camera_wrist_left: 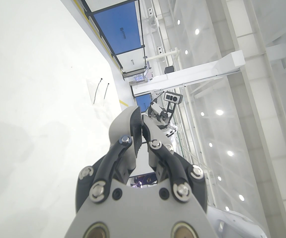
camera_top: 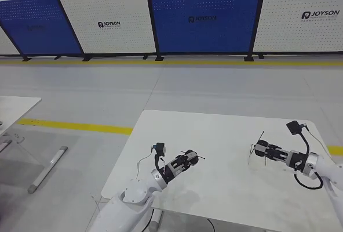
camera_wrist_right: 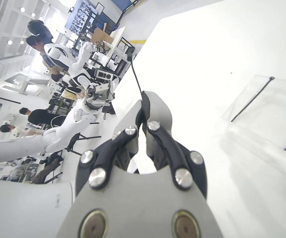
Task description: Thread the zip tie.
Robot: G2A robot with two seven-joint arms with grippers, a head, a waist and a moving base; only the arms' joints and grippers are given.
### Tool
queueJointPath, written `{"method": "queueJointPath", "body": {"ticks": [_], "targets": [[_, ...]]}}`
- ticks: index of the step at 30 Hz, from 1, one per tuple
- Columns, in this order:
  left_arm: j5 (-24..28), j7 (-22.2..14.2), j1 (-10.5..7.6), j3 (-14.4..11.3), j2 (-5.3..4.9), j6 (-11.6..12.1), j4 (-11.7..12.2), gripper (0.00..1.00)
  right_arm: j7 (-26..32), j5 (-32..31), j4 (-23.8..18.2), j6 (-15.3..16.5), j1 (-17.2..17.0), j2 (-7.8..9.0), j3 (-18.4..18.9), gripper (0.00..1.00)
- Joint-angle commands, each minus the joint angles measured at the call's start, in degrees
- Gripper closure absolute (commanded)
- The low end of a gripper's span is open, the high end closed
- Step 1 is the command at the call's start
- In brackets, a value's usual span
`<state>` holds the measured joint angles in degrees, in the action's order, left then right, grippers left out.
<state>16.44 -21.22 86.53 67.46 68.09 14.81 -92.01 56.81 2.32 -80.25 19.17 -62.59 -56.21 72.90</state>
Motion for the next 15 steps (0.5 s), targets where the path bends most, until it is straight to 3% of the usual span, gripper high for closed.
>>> {"method": "queueJointPath", "body": {"ticks": [1,5,10,13,15], "targets": [[0.0,0.0,0.00,0.0,0.00,0.0,0.0,1.00,-6.8,-1.8,-1.6,-0.4,-1.5,-0.17,0.0,1.00],[0.0,0.0,0.00,0.0,0.00,0.0,0.0,1.00,-10.5,1.4,-4.1,0.3,-4.2,-0.51,-0.2,1.00],[0.0,0.0,0.00,0.0,0.00,0.0,0.0,1.00,-23.2,-3.8,-5.8,0.1,-5.9,-1.72,-3.8,1.00],[0.0,0.0,0.00,0.0,0.00,0.0,0.0,1.00,-29.6,-7.5,-7.0,-3.0,-5.9,-2.57,-6.3,1.00],[0.0,0.0,0.00,0.0,0.00,0.0,0.0,1.00,-29.0,-8.6,-7.8,-4.6,-6.0,-2.78,-7.5,1.00]]}}
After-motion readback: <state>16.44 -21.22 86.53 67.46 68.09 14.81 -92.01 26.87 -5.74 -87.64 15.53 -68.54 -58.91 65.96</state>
